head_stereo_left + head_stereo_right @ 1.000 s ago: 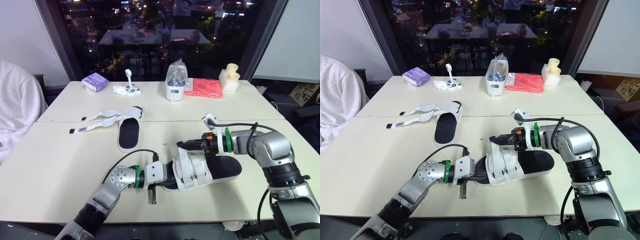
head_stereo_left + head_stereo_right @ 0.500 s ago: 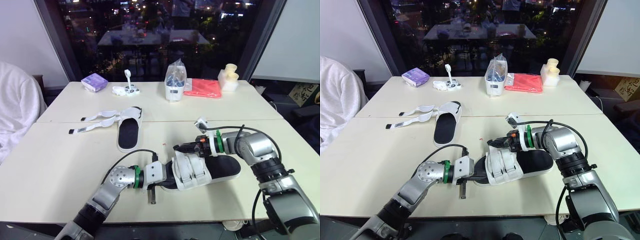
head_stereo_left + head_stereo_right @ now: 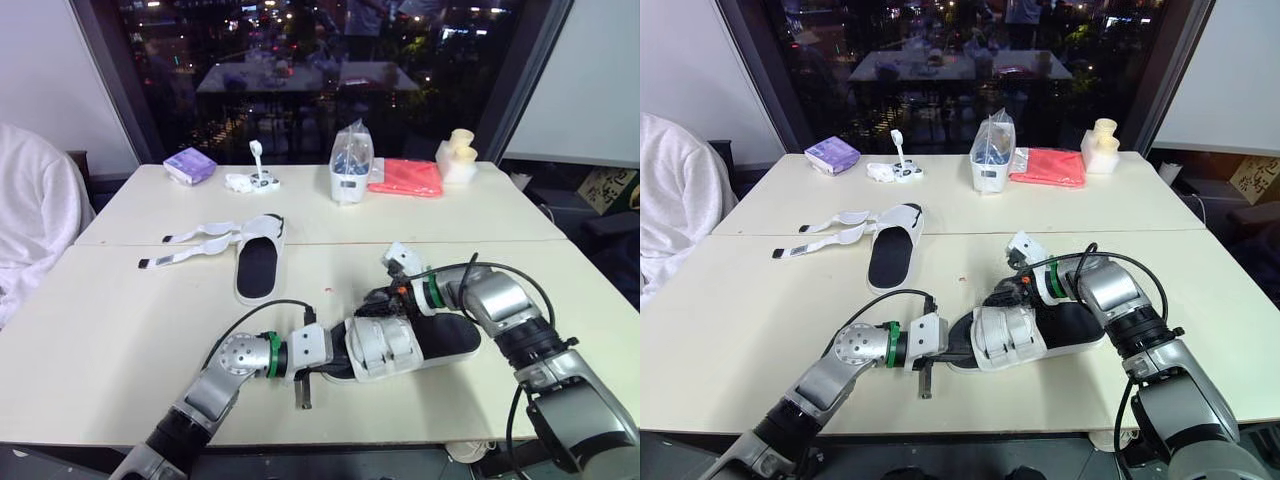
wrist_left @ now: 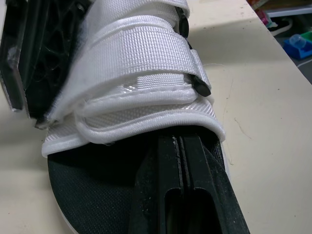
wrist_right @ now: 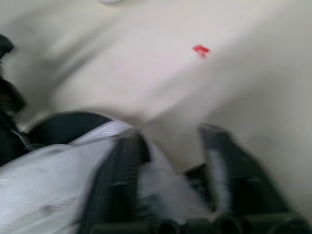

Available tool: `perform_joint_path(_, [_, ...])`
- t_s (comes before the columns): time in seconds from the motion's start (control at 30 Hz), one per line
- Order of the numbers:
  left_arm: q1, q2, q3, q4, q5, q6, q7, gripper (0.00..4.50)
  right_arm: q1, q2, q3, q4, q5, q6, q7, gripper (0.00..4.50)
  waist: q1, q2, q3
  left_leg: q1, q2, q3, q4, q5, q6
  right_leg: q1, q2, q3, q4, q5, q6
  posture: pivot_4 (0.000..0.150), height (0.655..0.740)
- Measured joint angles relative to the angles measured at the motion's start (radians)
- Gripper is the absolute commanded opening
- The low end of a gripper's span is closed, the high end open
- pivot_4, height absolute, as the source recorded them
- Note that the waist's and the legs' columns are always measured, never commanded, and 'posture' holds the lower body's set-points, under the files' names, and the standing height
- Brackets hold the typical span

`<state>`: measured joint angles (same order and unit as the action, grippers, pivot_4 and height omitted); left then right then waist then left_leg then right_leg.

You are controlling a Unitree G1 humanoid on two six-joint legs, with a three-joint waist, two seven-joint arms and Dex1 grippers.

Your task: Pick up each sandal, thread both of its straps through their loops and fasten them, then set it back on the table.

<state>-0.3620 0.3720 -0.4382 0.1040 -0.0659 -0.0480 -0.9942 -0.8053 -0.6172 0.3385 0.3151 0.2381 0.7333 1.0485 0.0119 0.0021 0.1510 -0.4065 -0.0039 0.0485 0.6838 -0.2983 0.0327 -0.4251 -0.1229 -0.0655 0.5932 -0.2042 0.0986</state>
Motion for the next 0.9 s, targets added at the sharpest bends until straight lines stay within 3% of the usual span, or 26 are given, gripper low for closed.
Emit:
perform_joint_path(0.3, [0.002,-0.002,0.000,-0.001,0.000,-0.001,0.000,0.00,-0.085,0.055,0.080,0.213,-0.214,-0.211,-0.089,3.46,0.001,0.000,0.000,-0.001,0.000,0.000,0.000,0.000,0.000,0.000,0.000,0.000,0.000,0.000,0.000,0.150,0.7400])
perform_joint_path(0.47, [0.002,-0.003,0.000,-0.001,0.000,-0.001,0.003,0.00,-0.123,0.067,0.061,0.298,-0.259,-0.297,-0.118,3.46,0.000,0.000,0.000,-0.001,-0.001,0.000,0.000,0.000,0.000,0.001,0.000,0.000,0.000,0.000,0.000,0.150,0.7400])
perform_joint_path(0.6, [0.004,-0.005,-0.001,-0.008,0.000,-0.001,0.003,0.00,-0.092,-0.012,-0.046,0.176,-0.255,-0.351,-0.141,3.46,0.003,0.002,0.001,-0.002,-0.001,0.000,0.000,0.000,0.000,0.000,0.000,0.000,0.000,0.000,0.000,0.150,0.7400])
perform_joint_path(0.73, [0.005,-0.005,-0.002,-0.007,0.001,-0.001,0.003,0.00,0.075,-0.131,-0.147,-0.054,-0.269,-0.475,-0.184,3.46,0.003,0.001,0.001,-0.002,-0.001,0.001,-0.001,0.000,0.000,0.001,0.000,-0.001,-0.001,0.000,0.000,0.150,0.7400])
perform_joint_path(0.9, [-0.001,-0.004,0.001,0.003,0.001,-0.006,0.003,0.00,0.326,-0.271,-0.186,-0.154,-0.376,-0.828,-0.269,3.46,0.001,0.001,0.002,-0.001,-0.001,0.002,0.000,0.000,0.000,0.001,0.000,0.000,-0.001,-0.001,0.001,0.150,0.7400])
